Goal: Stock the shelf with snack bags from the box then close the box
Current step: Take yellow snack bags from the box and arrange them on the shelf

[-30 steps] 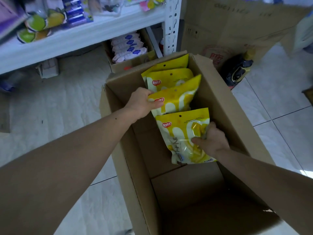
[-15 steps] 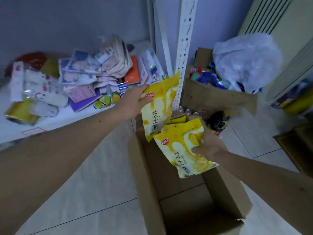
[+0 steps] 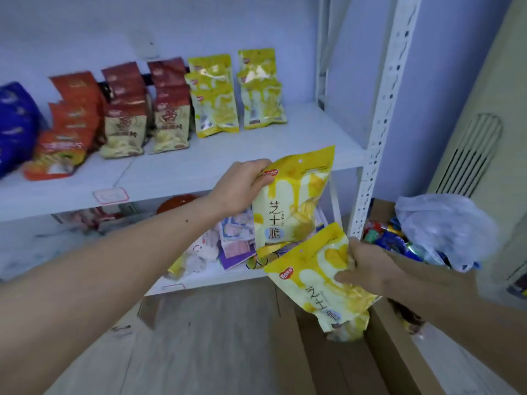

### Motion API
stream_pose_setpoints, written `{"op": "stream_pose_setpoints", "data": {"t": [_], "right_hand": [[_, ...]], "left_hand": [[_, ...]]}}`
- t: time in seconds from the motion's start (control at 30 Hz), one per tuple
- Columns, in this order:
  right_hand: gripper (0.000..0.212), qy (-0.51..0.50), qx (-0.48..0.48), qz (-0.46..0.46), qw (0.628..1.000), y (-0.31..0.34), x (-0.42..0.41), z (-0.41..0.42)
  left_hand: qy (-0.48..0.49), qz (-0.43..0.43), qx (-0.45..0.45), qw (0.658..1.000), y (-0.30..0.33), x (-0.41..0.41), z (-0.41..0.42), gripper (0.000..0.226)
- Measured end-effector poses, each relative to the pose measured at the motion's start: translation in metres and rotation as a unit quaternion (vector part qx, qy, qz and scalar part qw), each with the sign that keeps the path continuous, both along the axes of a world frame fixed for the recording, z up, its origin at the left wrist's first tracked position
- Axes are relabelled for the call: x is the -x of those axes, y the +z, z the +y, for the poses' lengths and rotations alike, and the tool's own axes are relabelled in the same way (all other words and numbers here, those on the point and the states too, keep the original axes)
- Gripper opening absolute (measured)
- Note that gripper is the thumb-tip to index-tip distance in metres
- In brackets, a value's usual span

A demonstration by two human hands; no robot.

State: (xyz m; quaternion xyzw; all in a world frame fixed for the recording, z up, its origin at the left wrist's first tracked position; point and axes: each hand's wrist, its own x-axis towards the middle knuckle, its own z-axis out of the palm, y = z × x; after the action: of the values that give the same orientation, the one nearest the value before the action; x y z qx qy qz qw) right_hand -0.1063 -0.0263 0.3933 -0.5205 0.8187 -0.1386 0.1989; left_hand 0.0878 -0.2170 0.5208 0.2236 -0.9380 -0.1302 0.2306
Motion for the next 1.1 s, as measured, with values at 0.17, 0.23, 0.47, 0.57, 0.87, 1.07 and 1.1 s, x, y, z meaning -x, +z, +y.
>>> {"op": "stream_pose_setpoints", "data": {"t": [0.17,0.23,0.47,0.57,0.87,1.07,1.1], "right_hand": [[0.056,0.011,0.052,0.023,0.998,0.078,-0.029,-0.020],[0.057,0.008,0.073,0.014,0.997,0.107,-0.038,-0.027],[0.056,-0.026,0.147,0.009,0.989,0.195,-0.065,-0.061],[0.059,-0.034,0.170,0.011,0.985,0.216,-0.065,-0.082],[0.068,-0.069,0.195,0.002,0.978,0.250,-0.045,-0.152],[0.066,-0.085,0.183,-0.007,0.979,0.260,-0.012,-0.212],[0.066,-0.091,0.181,-0.007,0.979,0.261,-0.004,-0.223]], "left_hand": [[0.039,0.038,-0.001,0.999,0.061,-0.045,-0.010,0.020],[0.060,0.036,0.005,0.998,0.082,-0.059,-0.017,0.021],[0.143,0.082,0.039,0.986,0.146,-0.092,-0.046,0.018],[0.182,0.109,0.035,0.977,0.166,-0.099,-0.064,0.023],[0.191,0.125,-0.004,0.974,0.192,-0.092,-0.134,0.026],[0.183,0.100,-0.005,0.978,0.184,-0.063,-0.194,0.025],[0.183,0.099,-0.009,0.978,0.182,-0.057,-0.206,0.026]]}}
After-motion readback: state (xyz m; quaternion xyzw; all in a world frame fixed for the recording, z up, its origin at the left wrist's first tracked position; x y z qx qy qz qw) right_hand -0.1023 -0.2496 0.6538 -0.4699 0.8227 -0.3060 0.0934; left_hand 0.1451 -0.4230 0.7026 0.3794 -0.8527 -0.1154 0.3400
